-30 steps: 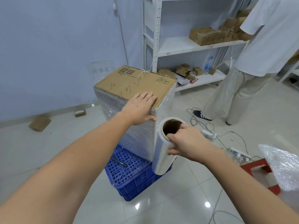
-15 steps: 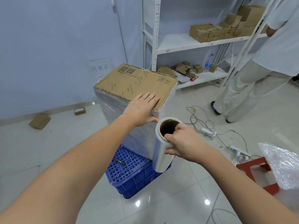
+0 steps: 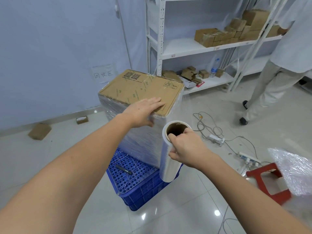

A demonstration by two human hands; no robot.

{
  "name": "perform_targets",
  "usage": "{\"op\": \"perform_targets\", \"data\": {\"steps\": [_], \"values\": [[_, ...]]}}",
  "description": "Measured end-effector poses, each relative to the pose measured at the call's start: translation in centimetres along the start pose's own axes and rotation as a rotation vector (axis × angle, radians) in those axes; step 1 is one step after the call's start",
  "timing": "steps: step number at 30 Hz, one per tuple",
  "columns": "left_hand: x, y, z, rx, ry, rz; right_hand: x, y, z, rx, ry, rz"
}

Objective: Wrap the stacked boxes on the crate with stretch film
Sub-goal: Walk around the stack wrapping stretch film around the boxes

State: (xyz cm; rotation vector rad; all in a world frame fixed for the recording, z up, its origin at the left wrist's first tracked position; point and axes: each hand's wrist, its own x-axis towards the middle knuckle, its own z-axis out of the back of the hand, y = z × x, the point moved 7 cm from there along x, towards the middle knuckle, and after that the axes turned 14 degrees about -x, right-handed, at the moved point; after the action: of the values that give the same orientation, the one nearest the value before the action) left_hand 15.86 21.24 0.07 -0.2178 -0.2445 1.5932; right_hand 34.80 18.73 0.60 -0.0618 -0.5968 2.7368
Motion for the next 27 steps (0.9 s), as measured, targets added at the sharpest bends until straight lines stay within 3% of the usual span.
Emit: {"op": "perform_targets", "data": {"steps": [4,9,18,27], "values": [[-0.4,3.8,1.8,-0.016,0.023,0.027,0.4,0.2,0.3,0.000,0.004,-0.076],[-0.7,4.9,1.7,0.061,-0.058,-0.108,1.2,0.4,-0.2,0.013,0.061,-0.237],[-0.5,5.9,1.2,0.124,-0.128,-0.205,2.8,1.6,0.4,-0.003,0.275,-0.740],[-0.6,6.3,0.8,0.144,-0.132,-0.192,4.2,2.7,0.9,-0.010,0.265,-0.823]]}}
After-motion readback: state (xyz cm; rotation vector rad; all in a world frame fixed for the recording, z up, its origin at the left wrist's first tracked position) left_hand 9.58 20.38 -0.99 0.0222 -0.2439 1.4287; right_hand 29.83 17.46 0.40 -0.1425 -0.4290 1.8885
